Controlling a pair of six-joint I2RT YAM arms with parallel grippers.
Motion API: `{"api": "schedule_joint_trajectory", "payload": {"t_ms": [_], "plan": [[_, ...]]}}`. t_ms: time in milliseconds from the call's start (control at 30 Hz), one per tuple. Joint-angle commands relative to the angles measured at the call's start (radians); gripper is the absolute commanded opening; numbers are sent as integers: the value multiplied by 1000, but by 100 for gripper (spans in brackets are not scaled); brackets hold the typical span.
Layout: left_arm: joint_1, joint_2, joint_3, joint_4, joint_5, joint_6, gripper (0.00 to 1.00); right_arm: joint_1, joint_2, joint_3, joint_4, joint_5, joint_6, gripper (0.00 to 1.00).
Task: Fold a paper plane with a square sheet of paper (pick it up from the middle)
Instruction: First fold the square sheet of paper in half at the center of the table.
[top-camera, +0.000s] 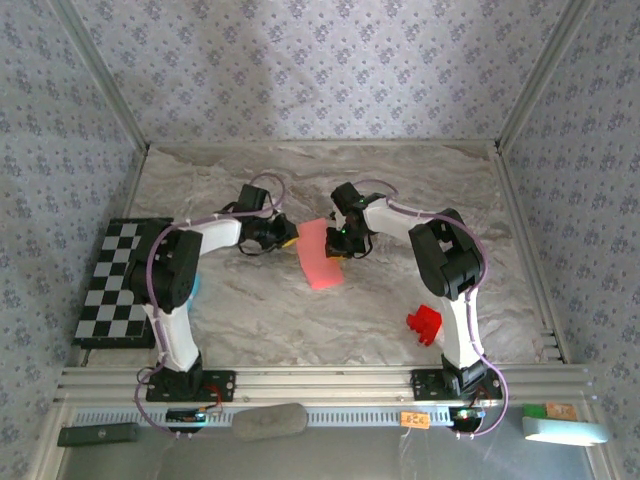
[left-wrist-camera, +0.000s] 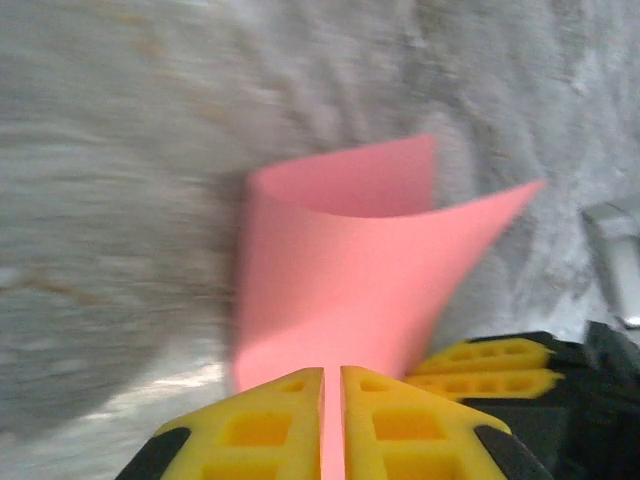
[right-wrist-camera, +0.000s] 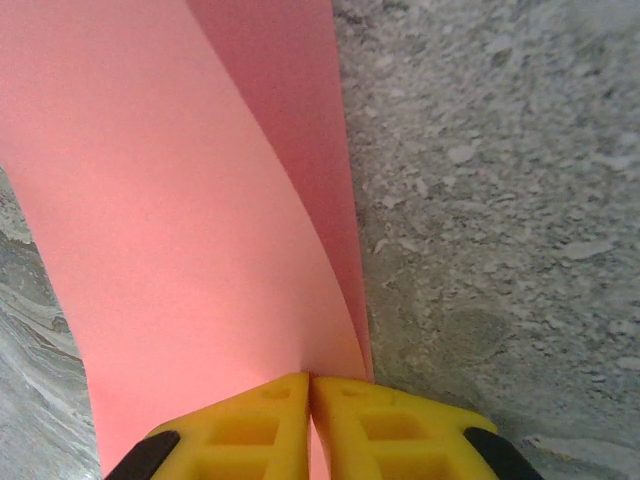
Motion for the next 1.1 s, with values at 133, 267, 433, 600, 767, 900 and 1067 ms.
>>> {"api": "schedule_joint_trajectory", "payload": {"t_ms": [133, 267, 433, 600, 767, 900, 1067], "plan": [[-35, 85, 86, 21, -13, -40, 12, -25, 150, -81, -111, 266, -6, 14], [-5, 141, 123, -11, -32, -12, 12, -26, 148, -84, -114, 267, -9, 14], [70, 205, 160, -62, -42, 51, 12, -28, 141, -91, -117, 269, -13, 14], [115, 229, 221, -94, -92, 88, 12, -32, 141, -94, -108, 269, -12, 14], [106, 171, 278, -135, -80, 85, 12, -33, 139, -94, -110, 268, -10, 14], [38, 53, 229, -95, -90, -27, 11, -33, 133, -99, -110, 262, 0, 14], [-44, -30, 105, -34, -140, -137, 10, -32, 128, -119, -89, 232, 38, 14]]}}
